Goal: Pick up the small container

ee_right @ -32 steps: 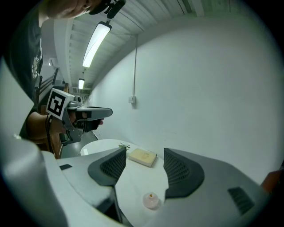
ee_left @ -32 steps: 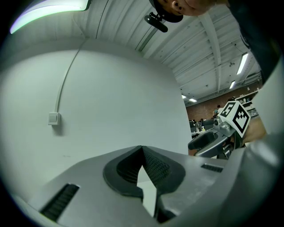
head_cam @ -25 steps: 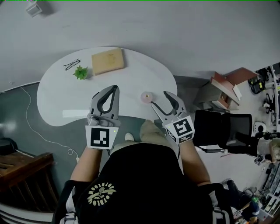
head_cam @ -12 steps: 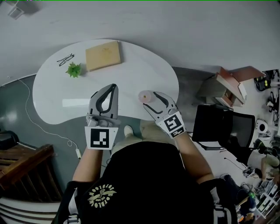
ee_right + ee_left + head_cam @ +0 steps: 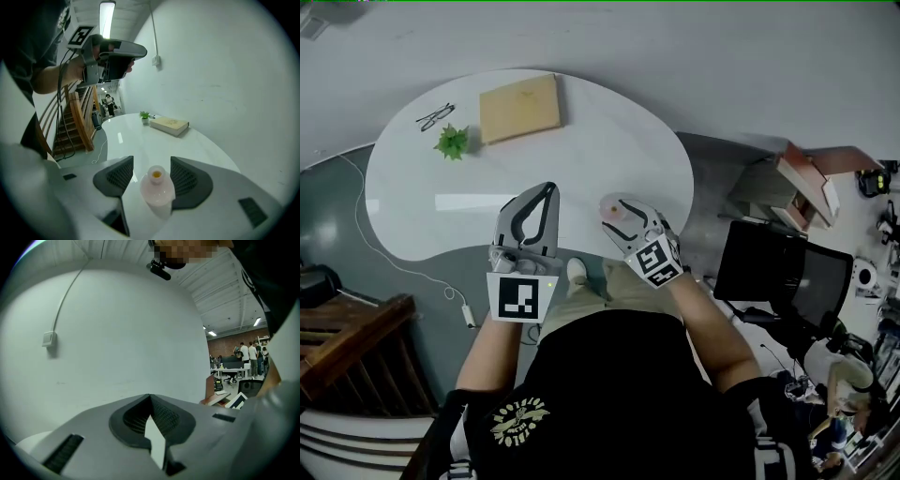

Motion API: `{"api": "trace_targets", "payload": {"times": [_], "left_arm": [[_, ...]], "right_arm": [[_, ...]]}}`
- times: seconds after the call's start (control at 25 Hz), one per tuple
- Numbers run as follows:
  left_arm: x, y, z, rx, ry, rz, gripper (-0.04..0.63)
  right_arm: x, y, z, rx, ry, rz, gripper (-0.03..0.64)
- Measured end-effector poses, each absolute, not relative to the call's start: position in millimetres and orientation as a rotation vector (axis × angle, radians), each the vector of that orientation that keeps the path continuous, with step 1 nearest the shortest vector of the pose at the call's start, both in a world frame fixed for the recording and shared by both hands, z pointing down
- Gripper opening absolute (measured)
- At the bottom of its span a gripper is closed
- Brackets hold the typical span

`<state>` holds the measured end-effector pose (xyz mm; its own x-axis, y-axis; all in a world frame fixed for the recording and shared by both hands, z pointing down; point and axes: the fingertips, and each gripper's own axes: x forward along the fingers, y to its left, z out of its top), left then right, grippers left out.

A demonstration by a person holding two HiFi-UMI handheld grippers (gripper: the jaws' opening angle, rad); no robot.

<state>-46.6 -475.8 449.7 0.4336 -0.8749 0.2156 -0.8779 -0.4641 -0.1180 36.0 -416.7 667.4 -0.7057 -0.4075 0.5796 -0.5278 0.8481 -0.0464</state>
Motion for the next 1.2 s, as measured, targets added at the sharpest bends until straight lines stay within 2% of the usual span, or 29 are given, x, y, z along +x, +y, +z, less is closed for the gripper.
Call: {"api": "trace_targets", "payload": {"times": [0.28, 0.4, 0.88, 1.2], "left_arm": [[-45.2, -478.3, 475.0, 2.618, -1.589, 0.417, 0.008], [-46.9, -477.6, 485.0, 2.608, -1.574, 0.434, 0.008], [-59.3, -466.7, 474.7, 2.623, -1.595, 0.433, 0.008], [-70.1, -459.7, 454.1, 2.642, -1.630, 0.411, 0.008]], "right_arm": [[29.4, -420.4, 702.2, 0.695, -2.421, 0.224, 0.237], [30.5, -426.7, 705.0, 0.768, -2.421, 0.182, 0.176], [33.7, -427.8, 701.3, 0.866, -2.393, 0.274, 0.155], [37.2, -426.9, 660.6, 0.931, -2.403, 0.330, 0.155]]}}
